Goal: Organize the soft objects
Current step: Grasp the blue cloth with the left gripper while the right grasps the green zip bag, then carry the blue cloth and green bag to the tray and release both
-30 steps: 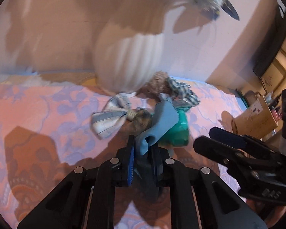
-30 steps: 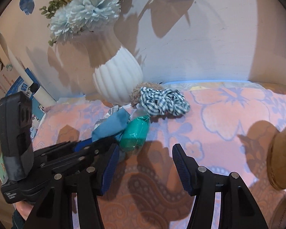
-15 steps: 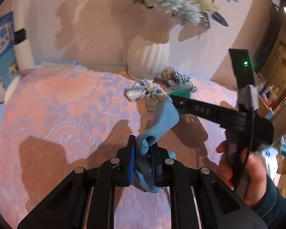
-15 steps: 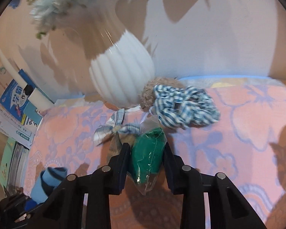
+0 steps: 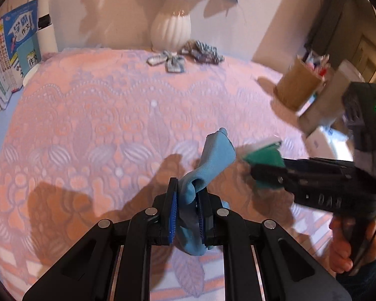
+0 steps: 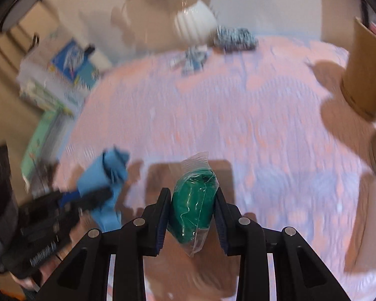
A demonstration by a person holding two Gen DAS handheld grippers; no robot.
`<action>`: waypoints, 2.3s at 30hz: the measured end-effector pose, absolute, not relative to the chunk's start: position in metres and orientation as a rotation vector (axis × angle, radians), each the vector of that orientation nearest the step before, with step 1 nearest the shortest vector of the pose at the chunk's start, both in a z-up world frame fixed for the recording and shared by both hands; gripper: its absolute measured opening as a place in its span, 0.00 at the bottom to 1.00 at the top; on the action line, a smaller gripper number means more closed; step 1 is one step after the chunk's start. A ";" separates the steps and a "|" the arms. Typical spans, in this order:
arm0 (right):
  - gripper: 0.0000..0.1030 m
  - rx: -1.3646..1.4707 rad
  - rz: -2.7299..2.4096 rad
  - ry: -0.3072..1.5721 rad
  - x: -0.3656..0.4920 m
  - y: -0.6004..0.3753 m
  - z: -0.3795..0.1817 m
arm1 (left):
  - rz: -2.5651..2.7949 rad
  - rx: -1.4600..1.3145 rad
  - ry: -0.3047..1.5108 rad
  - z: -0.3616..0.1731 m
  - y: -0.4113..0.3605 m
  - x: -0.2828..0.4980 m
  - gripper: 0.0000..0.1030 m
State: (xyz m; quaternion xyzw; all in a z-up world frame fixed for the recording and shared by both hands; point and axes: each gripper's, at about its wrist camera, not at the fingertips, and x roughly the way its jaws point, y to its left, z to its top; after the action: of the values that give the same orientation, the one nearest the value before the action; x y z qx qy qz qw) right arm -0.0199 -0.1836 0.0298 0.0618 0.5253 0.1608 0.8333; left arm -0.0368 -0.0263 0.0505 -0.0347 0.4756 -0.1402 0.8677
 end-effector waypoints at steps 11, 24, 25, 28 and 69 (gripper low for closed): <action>0.60 -0.035 0.157 0.995 -0.057 -0.185 0.021 | -0.217 -0.064 0.891 0.022 -0.030 -0.040 0.27; 0.39 -0.022 0.054 0.904 -0.053 -0.185 0.017 | -0.173 0.028 0.890 0.012 -0.045 -0.040 0.27; 0.39 -0.023 0.055 0.902 -0.054 -0.186 0.017 | -0.172 0.030 0.890 0.012 -0.045 -0.040 0.27; 0.39 -0.014 0.055 0.904 -0.053 -0.187 0.017 | -0.169 0.034 0.891 0.011 -0.046 -0.040 0.27; 0.37 0.080 -0.072 0.680 -0.156 -0.260 0.097 | -0.349 0.088 0.638 0.122 -0.140 -0.127 0.10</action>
State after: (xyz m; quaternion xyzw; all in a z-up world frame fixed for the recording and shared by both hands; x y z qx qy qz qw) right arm -0.1557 -0.2602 0.0969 0.0392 0.3331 -0.0352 0.9414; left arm -0.1273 -0.1399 0.1217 0.0430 0.3117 -0.1707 0.9337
